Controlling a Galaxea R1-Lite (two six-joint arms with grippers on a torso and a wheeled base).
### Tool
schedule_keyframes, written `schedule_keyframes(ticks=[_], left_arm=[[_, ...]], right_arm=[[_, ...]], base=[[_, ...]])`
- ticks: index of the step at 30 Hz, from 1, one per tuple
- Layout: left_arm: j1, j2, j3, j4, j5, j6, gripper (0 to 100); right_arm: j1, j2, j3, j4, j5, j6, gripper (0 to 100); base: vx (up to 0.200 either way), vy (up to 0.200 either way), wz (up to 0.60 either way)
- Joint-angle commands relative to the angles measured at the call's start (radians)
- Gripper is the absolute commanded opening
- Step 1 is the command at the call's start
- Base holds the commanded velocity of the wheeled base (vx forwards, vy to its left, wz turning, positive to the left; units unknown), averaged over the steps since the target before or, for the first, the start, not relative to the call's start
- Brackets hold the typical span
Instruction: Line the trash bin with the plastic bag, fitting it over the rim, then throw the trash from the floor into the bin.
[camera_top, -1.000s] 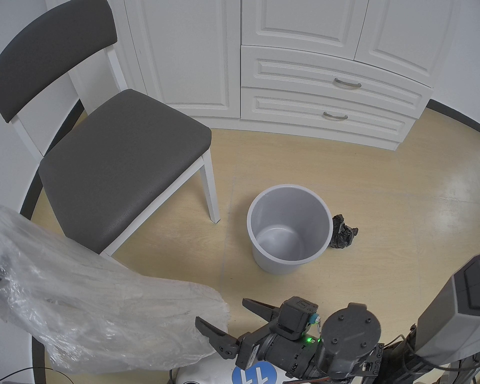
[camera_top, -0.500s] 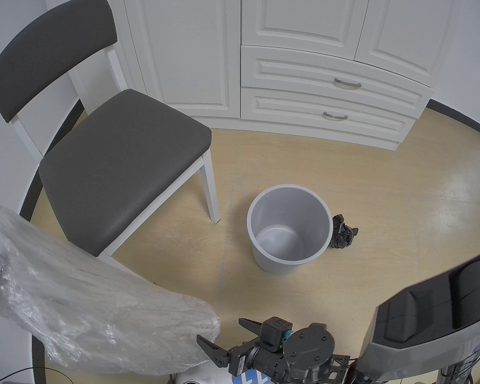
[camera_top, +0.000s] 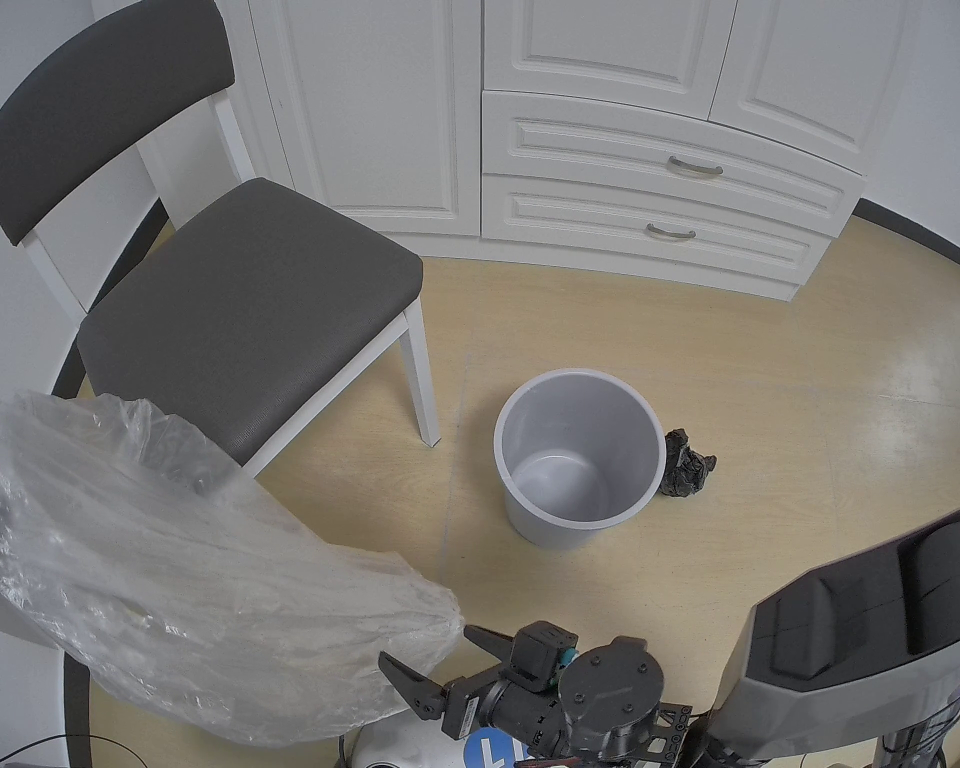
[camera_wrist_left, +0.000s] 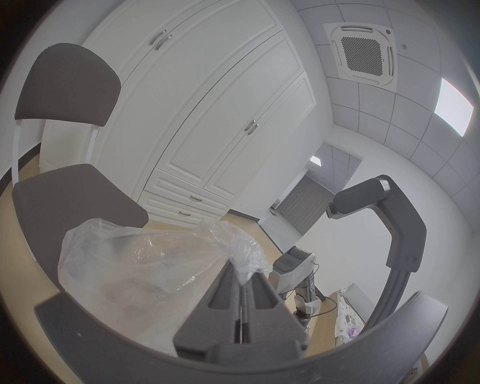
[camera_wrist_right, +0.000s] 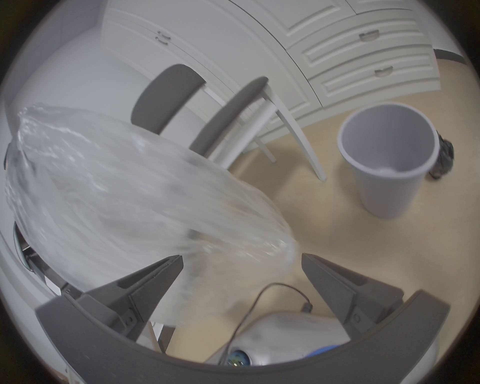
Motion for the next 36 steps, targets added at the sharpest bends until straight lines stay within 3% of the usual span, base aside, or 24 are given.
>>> schedule_keyframes(ticks=[1, 10, 16, 36], left_arm=[[0.000, 0.001, 0.001, -0.007, 0.000, -0.004, 0], [0.000, 0.001, 0.004, -0.008, 0.000, -0.004, 0], [0.000, 0.001, 0.004, -0.008, 0.000, -0.004, 0], [0.000, -0.005, 0.010, -0.022, 0.000, -0.004, 0]], right_arm=[[0.011, -0.117, -0.051, -0.019, 0.000, -0.057, 100], [-0.052, -0.028, -0.143, -0.019, -0.001, -0.080, 100], [-0.098, 0.035, -0.183, -0.019, -0.011, -0.142, 100], [-0.127, 0.095, -0.206, -0.017, -0.008, -0.162, 100]], base=[[0.000, 0.000, 0.00], [0.000, 0.000, 0.00], [0.000, 0.000, 0.00], [0.000, 0.000, 0.00]])
